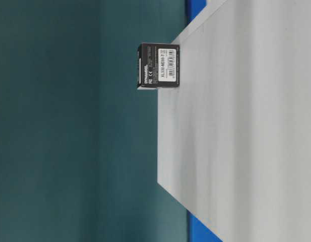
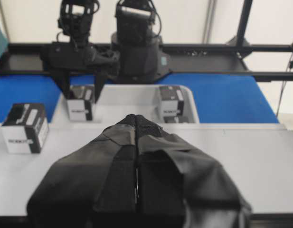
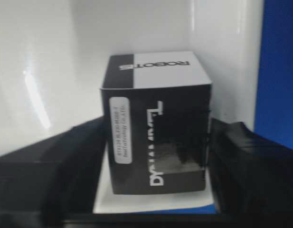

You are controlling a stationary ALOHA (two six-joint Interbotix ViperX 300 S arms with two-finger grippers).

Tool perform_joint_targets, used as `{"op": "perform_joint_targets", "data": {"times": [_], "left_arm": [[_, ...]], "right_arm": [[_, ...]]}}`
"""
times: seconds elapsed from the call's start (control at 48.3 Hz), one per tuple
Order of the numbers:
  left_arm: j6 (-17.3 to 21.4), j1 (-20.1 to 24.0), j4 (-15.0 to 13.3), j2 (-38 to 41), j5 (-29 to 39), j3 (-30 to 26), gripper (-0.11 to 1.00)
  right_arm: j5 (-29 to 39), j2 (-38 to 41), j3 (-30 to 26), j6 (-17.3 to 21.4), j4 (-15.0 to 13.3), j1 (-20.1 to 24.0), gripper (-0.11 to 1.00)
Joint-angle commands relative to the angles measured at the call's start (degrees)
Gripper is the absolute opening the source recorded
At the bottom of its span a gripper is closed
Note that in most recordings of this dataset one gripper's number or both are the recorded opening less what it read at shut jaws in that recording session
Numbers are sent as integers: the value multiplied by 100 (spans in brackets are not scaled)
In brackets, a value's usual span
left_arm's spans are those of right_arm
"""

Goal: Place the box from the white plastic tray onto the white base.
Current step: 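Move the right gripper to the upper box in the tray and grasp it, then lift the box and carry it left over the white base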

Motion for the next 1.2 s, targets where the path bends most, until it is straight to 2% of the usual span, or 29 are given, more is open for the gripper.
{"op": "perform_joint_targets", "data": {"times": [0.0, 0.228, 0.414, 0.601, 0.891, 1.181], "left_arm": [[0, 9, 9, 18, -62, -149, -7], [0, 9, 9, 26, -62, -158, -7], [0, 9, 9, 44, -62, -149, -7], [-18, 26, 9, 88, -70, -167, -7], [-18, 35, 9, 132, -62, -220, -7], [-18, 35, 9, 158, -62, -229, -7]], "right_arm": [[79, 9, -26, 123, 26, 141, 59], [193, -264, -97, 729, 44, 272, 58], [1195, -642, -527, 1283, 53, 554, 58], [2285, -940, -1301, 1688, 70, 765, 58], [3357, -976, -2575, 1898, 88, 1046, 58], [3647, -439, -3401, 1898, 79, 1336, 58]]}}
